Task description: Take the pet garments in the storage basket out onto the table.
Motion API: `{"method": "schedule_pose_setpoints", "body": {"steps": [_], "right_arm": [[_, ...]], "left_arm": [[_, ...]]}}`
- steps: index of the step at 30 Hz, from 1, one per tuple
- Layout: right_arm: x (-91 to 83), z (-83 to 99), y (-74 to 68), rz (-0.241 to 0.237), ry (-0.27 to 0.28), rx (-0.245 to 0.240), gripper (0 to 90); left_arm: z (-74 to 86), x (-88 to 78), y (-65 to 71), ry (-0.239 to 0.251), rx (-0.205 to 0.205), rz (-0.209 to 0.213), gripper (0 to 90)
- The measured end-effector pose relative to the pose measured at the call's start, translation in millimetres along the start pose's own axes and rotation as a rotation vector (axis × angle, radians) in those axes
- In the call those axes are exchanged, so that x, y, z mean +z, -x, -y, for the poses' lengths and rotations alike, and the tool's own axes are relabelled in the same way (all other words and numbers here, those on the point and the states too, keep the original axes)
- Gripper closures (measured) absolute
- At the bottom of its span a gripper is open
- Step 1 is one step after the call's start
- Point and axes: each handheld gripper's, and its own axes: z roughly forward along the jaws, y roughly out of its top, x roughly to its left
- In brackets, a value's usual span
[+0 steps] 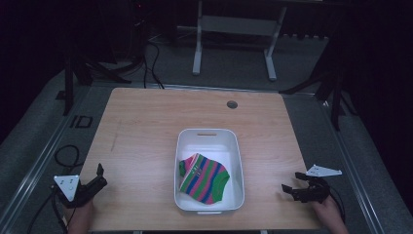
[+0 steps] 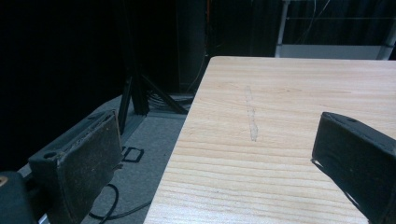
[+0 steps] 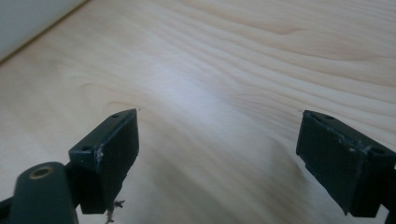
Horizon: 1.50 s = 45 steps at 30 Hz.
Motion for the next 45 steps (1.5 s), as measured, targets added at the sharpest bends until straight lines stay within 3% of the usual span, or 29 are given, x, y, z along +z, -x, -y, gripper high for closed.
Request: {"method": "schedule_pose_setpoints", "body": {"steps": [2, 3, 9, 18, 26, 29, 34, 35, 45], "right_arm": [[0.4, -1.7, -2.5, -0.006, -0.014, -0.011, 13.4], [1.5, -5.8, -7.3, -0.053, -0.055, -0.022, 13.4], [2.9, -21.7, -26.0, -0.166, -0.129, -0.109, 13.4], [-4.3, -62.8, -54.8, -0.217, -0.109, -0.264, 13.4], [-6.7, -99.8, -74.7, -0.260, -0.106, -0.349, 13.6], [-6.6, -104.5, -77.4, -0.260, -0.112, -0.361, 13.6], [-1.8, -134.0, -94.6, -0.306, -0.149, -0.405, 13.7], [1.1, -142.0, -101.8, -0.316, -0.160, -0.435, 13.6], [26.0, -171.3, -135.7, -0.385, -0.178, -0.502, 13.4]], "left_arm": [[0.0, 0.0, 0.0, 0.000, 0.000, 0.001, 2.0], [0.0, 0.0, 0.0, 0.000, 0.000, 0.002, 2.0], [0.0, -0.1, 0.3, -0.002, 0.003, 0.003, 2.0], [0.1, -0.3, 1.0, 0.003, 0.007, 0.004, 2.0], [0.1, -0.4, 1.2, 0.004, 0.010, 0.002, 2.0], [0.2, -0.4, 1.2, 0.004, 0.008, 0.003, 2.0], [0.2, -0.5, 1.4, 0.004, 0.012, 0.002, 2.0], [0.2, -0.7, 1.4, 0.003, 0.015, 0.001, 2.0], [0.1, -0.4, 0.4, 0.001, 0.007, 0.006, 2.0]]}}
